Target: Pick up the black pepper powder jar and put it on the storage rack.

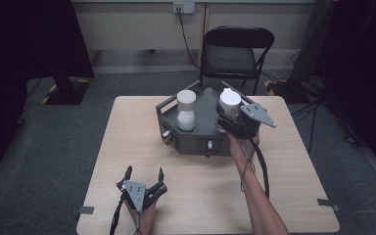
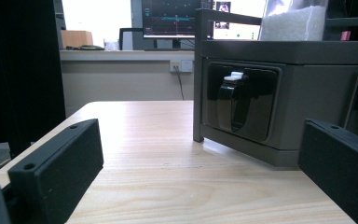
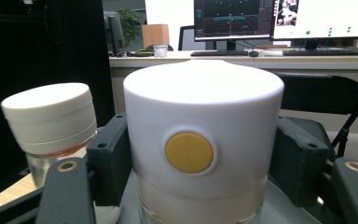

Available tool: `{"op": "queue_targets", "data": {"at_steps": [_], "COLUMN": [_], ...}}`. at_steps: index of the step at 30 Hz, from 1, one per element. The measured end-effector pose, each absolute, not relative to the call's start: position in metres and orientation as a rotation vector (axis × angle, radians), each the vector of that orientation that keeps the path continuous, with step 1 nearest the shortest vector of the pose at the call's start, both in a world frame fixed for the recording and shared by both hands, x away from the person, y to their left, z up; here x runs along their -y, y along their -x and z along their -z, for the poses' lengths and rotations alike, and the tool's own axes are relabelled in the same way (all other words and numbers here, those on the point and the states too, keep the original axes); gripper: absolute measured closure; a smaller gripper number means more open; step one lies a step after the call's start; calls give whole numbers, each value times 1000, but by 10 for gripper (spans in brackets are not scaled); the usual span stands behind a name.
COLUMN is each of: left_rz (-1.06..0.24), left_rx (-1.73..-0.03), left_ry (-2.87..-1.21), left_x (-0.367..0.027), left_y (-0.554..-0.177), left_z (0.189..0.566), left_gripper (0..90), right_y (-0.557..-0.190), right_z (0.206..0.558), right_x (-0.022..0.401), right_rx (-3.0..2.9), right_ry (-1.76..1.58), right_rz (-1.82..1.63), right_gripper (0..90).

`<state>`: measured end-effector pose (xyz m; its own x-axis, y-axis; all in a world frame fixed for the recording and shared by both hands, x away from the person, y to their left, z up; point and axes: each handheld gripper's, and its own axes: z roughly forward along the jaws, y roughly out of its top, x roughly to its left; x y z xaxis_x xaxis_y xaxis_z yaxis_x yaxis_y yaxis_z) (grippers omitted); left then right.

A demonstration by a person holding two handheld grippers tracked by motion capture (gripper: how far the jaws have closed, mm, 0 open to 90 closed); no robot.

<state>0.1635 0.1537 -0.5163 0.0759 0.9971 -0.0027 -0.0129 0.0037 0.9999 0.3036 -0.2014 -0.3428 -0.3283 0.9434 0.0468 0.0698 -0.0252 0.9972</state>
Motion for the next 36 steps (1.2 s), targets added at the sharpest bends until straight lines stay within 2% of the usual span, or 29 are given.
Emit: {"op": "queue_targets", "data": {"at_steps": [24, 36], "left_rz": [-1156, -1157], "left_rx": [-1143, -1143], "left_ry": [-1235, -1236], "left_x": [-154, -154], "left_y": [-163, -163], "left_z": [516, 516], "left_gripper": [0, 0], "right_y": [-326, -321], "right_z": [354, 363], "right_x": [189, 184], "right_rx": [-1513, -1484], "right_ry": [-1148, -1122], "right_rz": [-1380, -1372], "right_gripper": [303, 303]}}
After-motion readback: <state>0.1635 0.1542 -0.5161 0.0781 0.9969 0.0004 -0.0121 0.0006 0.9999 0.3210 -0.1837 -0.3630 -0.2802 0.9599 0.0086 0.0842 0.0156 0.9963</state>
